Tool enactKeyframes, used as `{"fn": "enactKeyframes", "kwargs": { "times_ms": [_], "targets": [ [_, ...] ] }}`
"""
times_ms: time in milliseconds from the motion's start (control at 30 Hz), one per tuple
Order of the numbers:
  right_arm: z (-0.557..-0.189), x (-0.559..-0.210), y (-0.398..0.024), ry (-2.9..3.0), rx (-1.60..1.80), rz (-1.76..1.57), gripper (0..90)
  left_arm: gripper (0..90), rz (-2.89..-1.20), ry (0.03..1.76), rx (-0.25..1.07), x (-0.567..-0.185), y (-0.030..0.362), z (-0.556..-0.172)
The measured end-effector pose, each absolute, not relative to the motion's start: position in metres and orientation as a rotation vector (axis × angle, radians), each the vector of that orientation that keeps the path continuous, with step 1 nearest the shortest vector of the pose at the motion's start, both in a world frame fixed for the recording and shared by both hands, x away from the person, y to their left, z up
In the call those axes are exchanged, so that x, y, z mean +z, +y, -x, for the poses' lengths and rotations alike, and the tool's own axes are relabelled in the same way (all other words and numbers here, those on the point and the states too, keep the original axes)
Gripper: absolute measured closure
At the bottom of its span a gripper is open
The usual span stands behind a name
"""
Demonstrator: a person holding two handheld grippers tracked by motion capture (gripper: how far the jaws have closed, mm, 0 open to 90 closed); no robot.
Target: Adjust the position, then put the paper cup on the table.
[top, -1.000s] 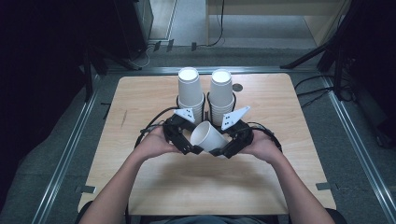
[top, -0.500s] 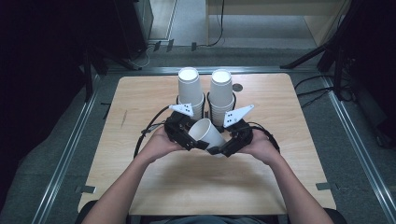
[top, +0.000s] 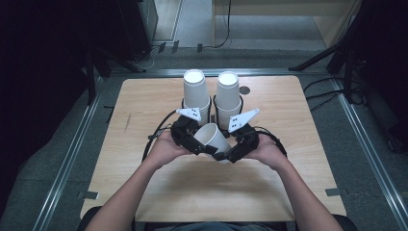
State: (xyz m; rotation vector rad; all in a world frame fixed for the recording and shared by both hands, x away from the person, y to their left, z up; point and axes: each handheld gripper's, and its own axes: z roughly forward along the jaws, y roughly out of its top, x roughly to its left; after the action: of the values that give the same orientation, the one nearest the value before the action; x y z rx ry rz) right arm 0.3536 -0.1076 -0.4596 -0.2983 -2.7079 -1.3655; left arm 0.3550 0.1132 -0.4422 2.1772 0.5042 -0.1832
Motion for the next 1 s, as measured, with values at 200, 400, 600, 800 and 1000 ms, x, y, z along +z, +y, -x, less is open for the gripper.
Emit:
{"fn": "enactKeyframes", "kwargs": {
  "times_ms": [200,400,600,800,1000],
  "targets": [
    [-0.355,-0.461,-0.105,-2.713,-1.259,0.327,13.4,12.2,-2.205,0.504,-0.176,-0.443,0.115,-0.354],
    [-0.357,-0.464,-0.110,-2.783,-1.190,0.391,13.4,12.2,-2.233,0.510,-0.150,-0.441,0.123,-0.355],
    [-0.355,-0.465,-0.116,-2.818,-1.155,0.414,13.4,12.2,-2.248,0.517,-0.127,-0.440,0.126,-0.356],
    [-0.353,-0.462,-0.120,-2.824,-1.154,0.428,13.5,12.2,-2.273,0.527,-0.106,-0.441,0.129,-0.356],
    [-0.351,-0.462,-0.124,-2.848,-1.155,0.440,13.5,11.9,-2.317,0.533,-0.085,-0.444,0.130,-0.357]
  ]
}}
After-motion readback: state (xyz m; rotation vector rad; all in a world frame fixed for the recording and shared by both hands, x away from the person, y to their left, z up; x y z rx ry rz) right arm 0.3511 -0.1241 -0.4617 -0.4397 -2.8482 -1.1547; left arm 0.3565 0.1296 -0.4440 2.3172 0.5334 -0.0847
